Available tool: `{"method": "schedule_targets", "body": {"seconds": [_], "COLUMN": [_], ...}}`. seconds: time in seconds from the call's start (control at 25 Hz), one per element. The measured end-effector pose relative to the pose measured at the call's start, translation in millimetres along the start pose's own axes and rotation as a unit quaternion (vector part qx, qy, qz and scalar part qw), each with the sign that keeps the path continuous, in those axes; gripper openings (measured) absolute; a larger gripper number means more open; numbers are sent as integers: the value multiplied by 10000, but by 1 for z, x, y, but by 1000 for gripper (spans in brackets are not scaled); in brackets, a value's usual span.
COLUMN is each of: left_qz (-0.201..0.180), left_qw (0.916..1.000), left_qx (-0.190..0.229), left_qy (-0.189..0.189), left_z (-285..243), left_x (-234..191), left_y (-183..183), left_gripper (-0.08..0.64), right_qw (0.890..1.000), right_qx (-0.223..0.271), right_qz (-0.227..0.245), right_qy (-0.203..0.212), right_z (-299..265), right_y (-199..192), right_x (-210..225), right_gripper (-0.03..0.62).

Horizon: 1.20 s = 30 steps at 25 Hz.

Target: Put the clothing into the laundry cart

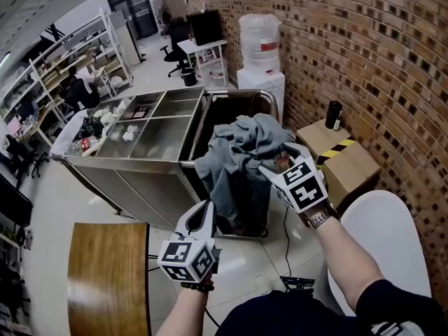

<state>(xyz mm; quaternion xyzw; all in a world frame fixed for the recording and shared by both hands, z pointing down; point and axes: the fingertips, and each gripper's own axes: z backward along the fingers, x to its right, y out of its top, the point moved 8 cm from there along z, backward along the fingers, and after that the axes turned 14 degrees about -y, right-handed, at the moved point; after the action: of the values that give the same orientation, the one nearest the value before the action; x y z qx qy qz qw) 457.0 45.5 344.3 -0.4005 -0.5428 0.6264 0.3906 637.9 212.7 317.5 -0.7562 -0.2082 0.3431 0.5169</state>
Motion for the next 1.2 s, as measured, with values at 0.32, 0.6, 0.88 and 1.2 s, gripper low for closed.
{"method": "schedule_targets", "body": {"seconds": [0.32,0.6,0.88,1.2], "left_qz": [-19,-80,-148,-326], "left_qw": [10000,9998,9993,9979], "left_qx": [22,48,81,167], "left_qy": [-92,-201,-337,-529], "left_z": [39,71,91,102], "left_x": [34,65,99,134], "left_y": [11,24,33,52], "left_gripper": [2,2,2,2], "right_qw": [9995,9968,9919,9828], "right_qx": [287,768,1231,1814], "right_qz": [129,238,228,-4], "right_qy": [17,-34,-225,-355], "right_z": [62,122,178,229], "right_y": [15,31,34,32], "right_x": [-32,-64,-84,-103], "right_gripper": [315,215,112,39]}}
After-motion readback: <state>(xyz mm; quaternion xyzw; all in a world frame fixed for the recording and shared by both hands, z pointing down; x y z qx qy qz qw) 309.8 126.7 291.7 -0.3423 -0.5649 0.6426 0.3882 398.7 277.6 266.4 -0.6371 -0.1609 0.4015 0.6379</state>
